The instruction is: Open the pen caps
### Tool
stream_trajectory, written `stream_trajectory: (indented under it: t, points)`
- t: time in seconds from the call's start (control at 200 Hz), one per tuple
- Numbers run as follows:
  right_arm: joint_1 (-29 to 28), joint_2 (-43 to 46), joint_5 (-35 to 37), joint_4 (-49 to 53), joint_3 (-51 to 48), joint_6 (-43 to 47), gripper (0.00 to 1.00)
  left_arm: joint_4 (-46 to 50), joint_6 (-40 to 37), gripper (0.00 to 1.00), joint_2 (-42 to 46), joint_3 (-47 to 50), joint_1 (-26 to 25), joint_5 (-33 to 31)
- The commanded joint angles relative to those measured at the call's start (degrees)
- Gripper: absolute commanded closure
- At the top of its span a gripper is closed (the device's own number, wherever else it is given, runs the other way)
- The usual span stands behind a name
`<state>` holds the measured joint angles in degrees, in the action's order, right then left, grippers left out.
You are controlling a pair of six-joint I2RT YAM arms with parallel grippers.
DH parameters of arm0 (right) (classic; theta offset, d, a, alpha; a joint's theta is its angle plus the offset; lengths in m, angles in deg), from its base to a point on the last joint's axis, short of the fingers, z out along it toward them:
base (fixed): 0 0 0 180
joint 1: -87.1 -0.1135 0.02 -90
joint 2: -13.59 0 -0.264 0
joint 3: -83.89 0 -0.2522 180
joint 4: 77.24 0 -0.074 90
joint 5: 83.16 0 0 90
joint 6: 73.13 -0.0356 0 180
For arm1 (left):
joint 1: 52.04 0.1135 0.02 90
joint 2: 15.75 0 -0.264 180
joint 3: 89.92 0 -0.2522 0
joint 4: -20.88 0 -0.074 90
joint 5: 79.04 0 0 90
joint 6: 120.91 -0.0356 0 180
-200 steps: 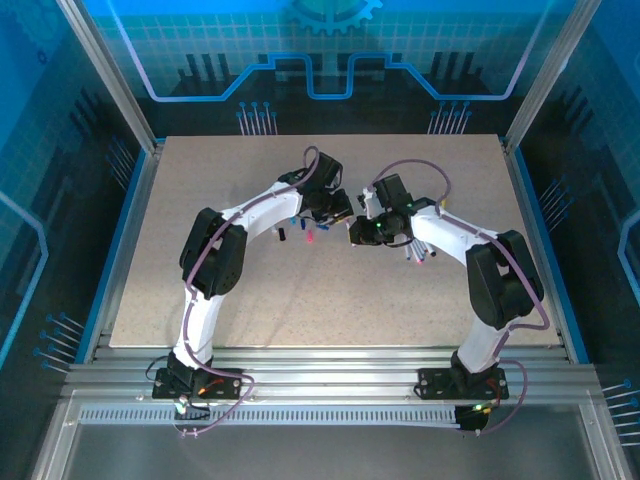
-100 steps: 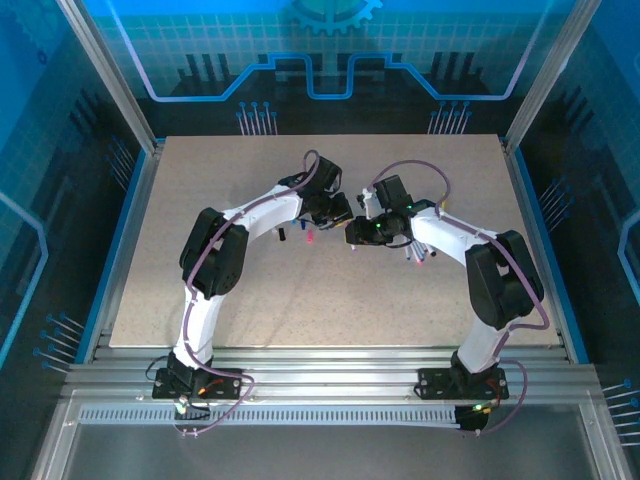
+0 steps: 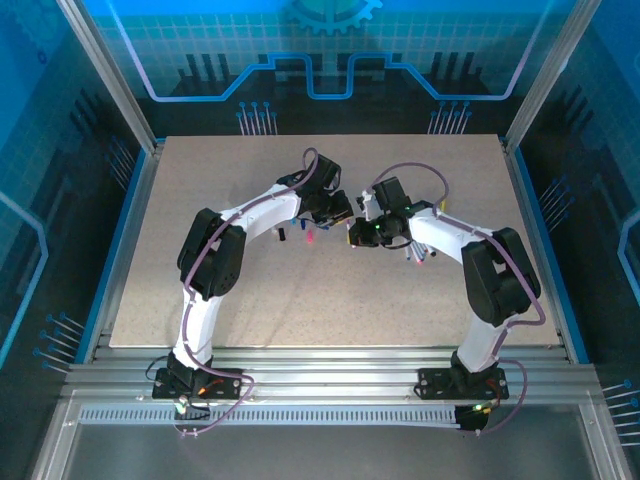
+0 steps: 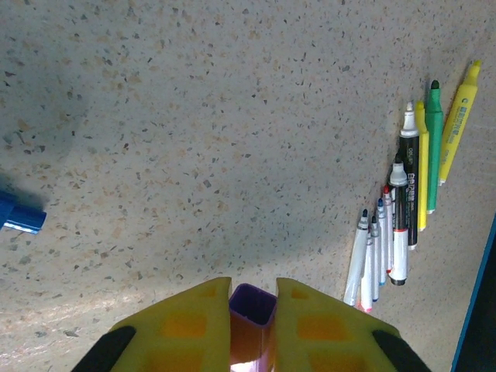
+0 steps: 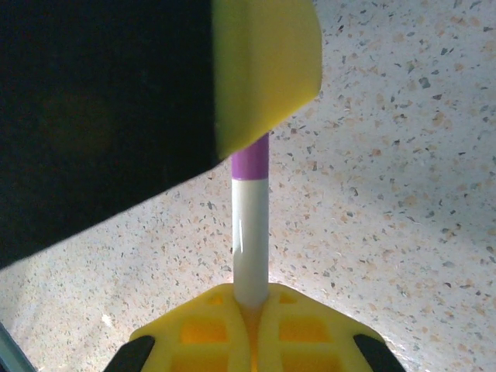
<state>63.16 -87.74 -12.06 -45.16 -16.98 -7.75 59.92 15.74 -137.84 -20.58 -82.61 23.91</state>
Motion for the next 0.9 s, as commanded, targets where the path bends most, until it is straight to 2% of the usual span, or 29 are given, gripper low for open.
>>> stream_trajectory:
  t: [0.0, 0.06, 0.22, 0.465, 0.555, 0.615, 0.685, 0.786, 0.896]
  points:
    - [-0.32, 3.1, -0.37, -2.24, -0.93, -0.32, 1.0, 0.67, 0.72, 0.88, 1.88, 0.41, -0.28, 1.64]
    - [-0.29, 3.56, -0.59, -2.16, -0.86, -0.15, 1.0, 0.74, 0.91, 0.78, 1.6, 0.4, -0.22, 1.72]
    - [-0.28, 3.8, -1.06, -2.07, -0.51, -0.3, 1.0, 0.65, 1.25, 0.73, 1.27, 0.31, -0.29, 2.1]
    - [-0.36, 3.32, -2.03, -2.63, -0.37, -1.26, 1.0, 0.74, 1.18, 0.76, 1.15, -0.11, -0.3, 1.9]
    - [-0.25, 3.02, -2.11, -3.0, -0.13, -1.5, 1.0, 0.82, 1.25, 0.82, 0.56, -0.45, -0.26, 1.9]
    - [-0.33, 2.77, -2.35, -3.5, -0.2, -1.81, 1.0, 0.76, 1.3, 1.0, 0.03, -0.78, -0.28, 1.82]
    - [-0.36, 2.49, -3.32, -4.07, -0.72, -2.62, 1.0, 0.9, 1.0, 1.0, -0.92, -1.84, 0.13, 0.92]
    - [-2.42, 6.25, -6.6, 1.44, -4.37, -2.92, 1.0, 6.85, -1.96, 1.0, -4.9, -10.89, 3.2, -3.92]
    - [-11.99, 21.82, -3.52, 12.11, -17.5, -4.1, 1.0, 15.67, -4.4, 1.0, -13.15, -30.24, 8.09, -6.01]
